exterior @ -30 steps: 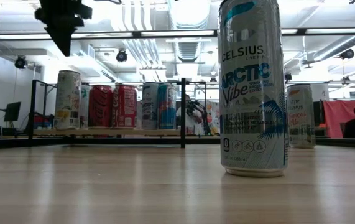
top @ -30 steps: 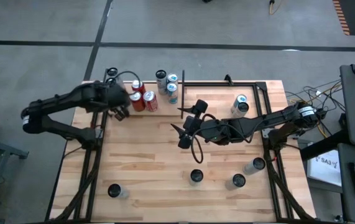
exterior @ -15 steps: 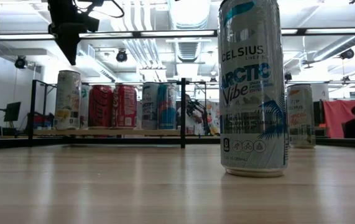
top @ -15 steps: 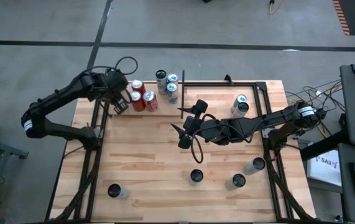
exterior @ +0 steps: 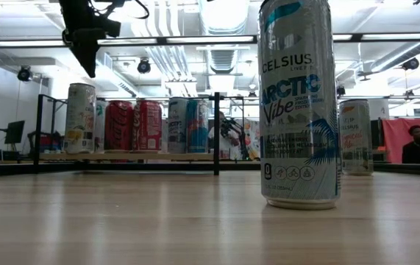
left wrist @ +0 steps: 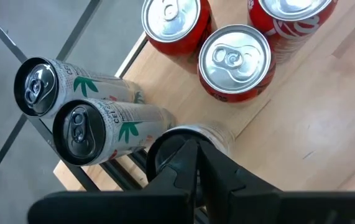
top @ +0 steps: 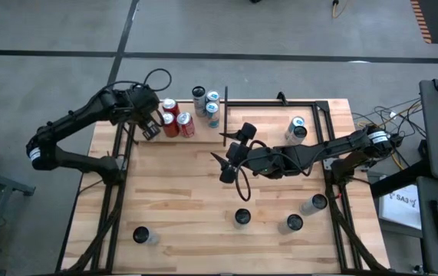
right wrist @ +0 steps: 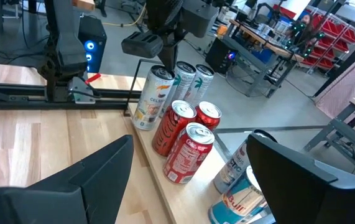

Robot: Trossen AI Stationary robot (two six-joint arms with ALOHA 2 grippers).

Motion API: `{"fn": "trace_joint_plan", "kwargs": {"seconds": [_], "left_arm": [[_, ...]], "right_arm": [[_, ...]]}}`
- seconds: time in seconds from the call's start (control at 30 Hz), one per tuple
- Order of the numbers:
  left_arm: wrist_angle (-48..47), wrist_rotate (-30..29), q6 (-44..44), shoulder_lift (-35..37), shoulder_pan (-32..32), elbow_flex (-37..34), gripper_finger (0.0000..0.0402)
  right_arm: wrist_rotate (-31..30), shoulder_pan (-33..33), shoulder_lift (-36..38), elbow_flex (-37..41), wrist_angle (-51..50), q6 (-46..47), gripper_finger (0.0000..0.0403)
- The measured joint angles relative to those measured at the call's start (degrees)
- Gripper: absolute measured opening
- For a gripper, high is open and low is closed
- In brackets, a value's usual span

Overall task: Place canned beverage on shelf
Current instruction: Put the middle left white and yellow soda can on the shelf

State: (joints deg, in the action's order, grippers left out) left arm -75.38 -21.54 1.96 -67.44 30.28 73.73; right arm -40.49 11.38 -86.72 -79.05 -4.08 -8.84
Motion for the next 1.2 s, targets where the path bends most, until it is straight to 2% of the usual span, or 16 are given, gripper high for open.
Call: {"fn": "trace_joint_plan", "kwargs": {"seconds": [0.5,0.77,1.1,1.2], "left_arm": [[5.5,-1.3,-0.4,0.2,0.1,-6.1,0.0000],[6.2,-0.2,-7.5,0.4,0.1,-5.6,0.0000],[6.1,-0.2,-9.0,2.0,0.1,-5.3,0.0000],[6.2,-2.1,-9.0,2.0,0.1,-5.3,0.0000]], "right_arm": [[0.0,0.0,0.0,0.0,0.0,-0.1,0.0304],[0.0,0.0,0.0,0.0,0.0,-0.1,0.0304],[0.0,0.0,0.0,0.0,0.0,-0.1,0.0304],[0.0,0.0,0.0,0.0,0.0,-0.1,0.0304]]}}
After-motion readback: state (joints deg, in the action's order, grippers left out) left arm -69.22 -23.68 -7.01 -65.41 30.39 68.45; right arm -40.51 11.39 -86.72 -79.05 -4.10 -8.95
